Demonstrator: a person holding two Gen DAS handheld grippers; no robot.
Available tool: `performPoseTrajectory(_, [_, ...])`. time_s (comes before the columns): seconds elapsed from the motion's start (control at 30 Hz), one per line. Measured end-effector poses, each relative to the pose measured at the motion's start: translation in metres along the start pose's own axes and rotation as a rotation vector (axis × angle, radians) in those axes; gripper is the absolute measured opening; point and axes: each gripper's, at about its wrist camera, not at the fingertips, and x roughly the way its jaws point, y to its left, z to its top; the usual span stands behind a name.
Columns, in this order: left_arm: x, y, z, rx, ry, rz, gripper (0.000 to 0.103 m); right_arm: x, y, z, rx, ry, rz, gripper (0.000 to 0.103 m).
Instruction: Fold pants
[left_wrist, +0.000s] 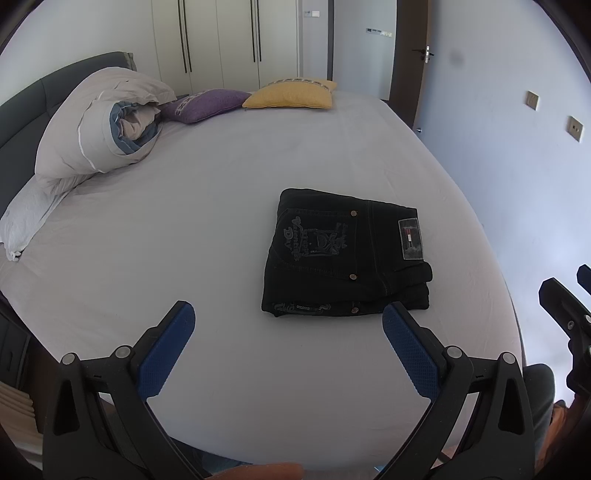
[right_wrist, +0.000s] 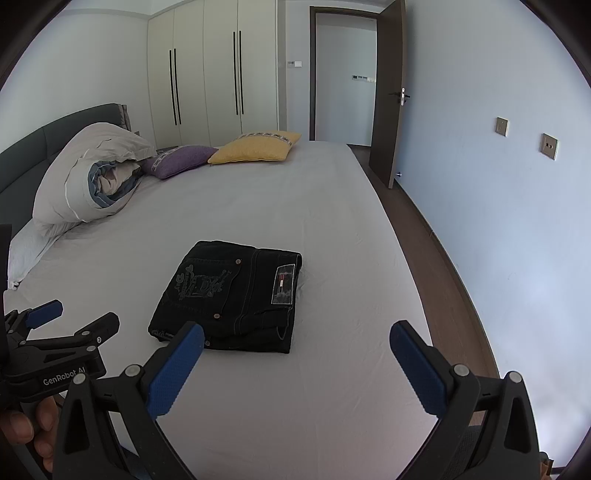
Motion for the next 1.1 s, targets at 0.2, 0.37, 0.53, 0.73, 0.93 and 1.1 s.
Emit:
performPoseTrajectory(0.2, [-0.0002,0.0005,-0.0012,-0.001,0.001,0.000,0.103,-0.0002,0.0006,-0.0005,0.000,0.000,-0.001,0.103])
performPoseTrajectory(0.37, [-0.0004,0.0005,-0.0011,-0.002,0.001,0.000,0.103,-0.0002,0.0006,-0.0005,0.000,0.000,0.000,0.103])
performPoseTrajectory(0.53, [-0.0004,0.0006,-0.0010,-0.001,0.001,0.000,0.103,-0.0001,0.0007,-0.0008,0.000,0.001,-0.001,0.103])
performPoseTrajectory(0.73, [-0.0005,0.0005,-0.0029,-0.003,0.003,-0.001,0.103,-0.0003,0.0010,-0.0006,-0.001,0.001,-0.001,0.103])
performPoseTrajectory(0.93, [-0.0008,0.0008,-0.0057,-0.005,0.006,-0.006,0.103,-0.0004,0.0013,-0.0006,0.000,0.001,-0.001,0.103])
performPoseTrajectory(1.1, [-0.0013,0.0004,-0.0087,-0.006,0.008,-0.006,0.103,0.0002,0.0030,-0.0046,-0.002,0.003,0.001,0.103])
